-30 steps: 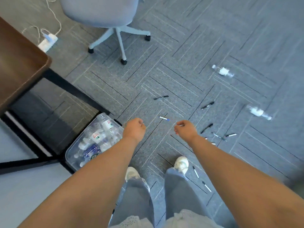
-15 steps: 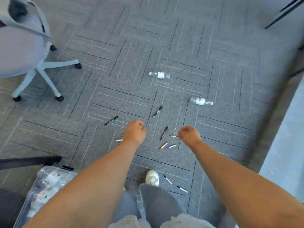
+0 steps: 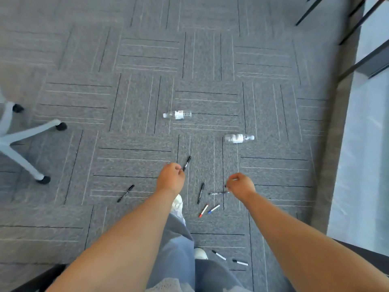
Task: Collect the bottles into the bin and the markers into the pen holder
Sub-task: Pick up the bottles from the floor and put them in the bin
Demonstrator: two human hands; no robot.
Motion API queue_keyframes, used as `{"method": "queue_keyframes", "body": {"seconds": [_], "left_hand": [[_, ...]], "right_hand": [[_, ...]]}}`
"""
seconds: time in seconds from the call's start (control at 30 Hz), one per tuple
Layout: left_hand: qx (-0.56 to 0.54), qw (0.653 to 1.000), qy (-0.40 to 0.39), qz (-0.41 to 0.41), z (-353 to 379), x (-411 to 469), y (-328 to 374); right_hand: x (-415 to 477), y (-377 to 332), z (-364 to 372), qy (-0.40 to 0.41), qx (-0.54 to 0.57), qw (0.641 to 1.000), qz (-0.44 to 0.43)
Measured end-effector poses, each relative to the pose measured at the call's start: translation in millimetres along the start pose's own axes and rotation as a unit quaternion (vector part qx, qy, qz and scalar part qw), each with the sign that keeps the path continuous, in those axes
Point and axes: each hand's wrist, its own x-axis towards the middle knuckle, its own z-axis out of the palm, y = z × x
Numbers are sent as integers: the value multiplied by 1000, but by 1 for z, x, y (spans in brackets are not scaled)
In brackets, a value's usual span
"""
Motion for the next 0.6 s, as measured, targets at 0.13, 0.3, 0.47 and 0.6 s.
{"method": "queue_keyframes", "body": {"seconds": [0.13,0.3,0.47,0.6], "left_hand": [[13,1000,-5,-9,-31,53,19],[40,999,-1,5,-66,129,52],[45,998,-23,26,-68,176,96],[36,998,-38,27,-58,216,133]], "right_hand": [[35,-58,2,-10,9,1000,7],[83,-137,-7,-2,35,999,-30],[122,-177,-26,-5,45,999,-25],[172,-189,-49,-8,44,999,-7]]}}
